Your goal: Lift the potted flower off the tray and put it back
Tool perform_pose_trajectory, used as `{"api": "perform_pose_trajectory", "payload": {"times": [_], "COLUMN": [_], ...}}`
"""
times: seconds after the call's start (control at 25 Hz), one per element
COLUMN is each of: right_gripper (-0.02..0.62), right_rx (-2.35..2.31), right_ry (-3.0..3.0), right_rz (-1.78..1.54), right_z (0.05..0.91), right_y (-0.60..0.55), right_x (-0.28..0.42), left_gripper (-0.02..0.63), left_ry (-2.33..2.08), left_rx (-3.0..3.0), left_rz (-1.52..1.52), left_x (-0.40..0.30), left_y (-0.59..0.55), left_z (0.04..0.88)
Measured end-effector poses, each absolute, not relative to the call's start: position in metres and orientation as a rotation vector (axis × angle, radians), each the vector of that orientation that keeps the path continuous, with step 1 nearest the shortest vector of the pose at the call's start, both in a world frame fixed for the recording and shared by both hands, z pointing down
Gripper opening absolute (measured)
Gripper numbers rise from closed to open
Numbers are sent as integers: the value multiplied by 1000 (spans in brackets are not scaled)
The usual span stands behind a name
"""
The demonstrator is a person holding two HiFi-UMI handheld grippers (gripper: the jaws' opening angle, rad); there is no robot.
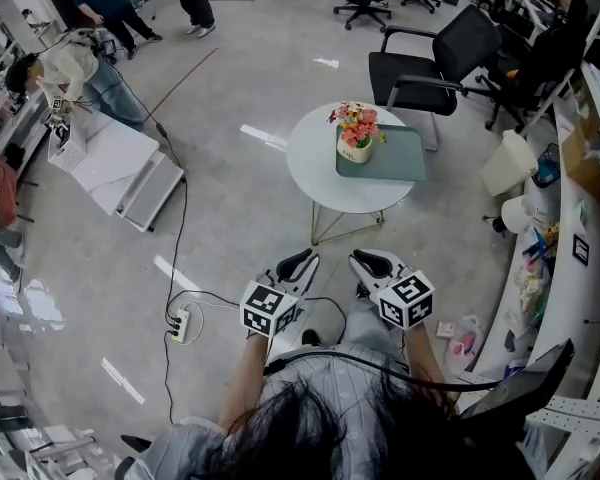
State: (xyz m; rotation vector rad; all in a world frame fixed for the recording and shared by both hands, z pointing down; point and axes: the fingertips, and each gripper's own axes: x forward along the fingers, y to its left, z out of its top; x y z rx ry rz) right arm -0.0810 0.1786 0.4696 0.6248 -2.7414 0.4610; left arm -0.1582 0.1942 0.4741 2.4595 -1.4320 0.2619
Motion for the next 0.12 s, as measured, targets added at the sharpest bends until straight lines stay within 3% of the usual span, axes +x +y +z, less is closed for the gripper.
{"api": "perform_pose_trajectory", "payload": {"times": [0.12], "right_gripper": [66], "right_rx": [629], "right_ry": [-2741], "right_rz": [456], "right_z": [469], "right_y": [182], "right_x": [-81], "left_gripper": [75], "left_ry": [-1428], "left_rx": [2452], "left_rz": [258], "left_x": [-158], "left_y": [198], "left_z": [476]}}
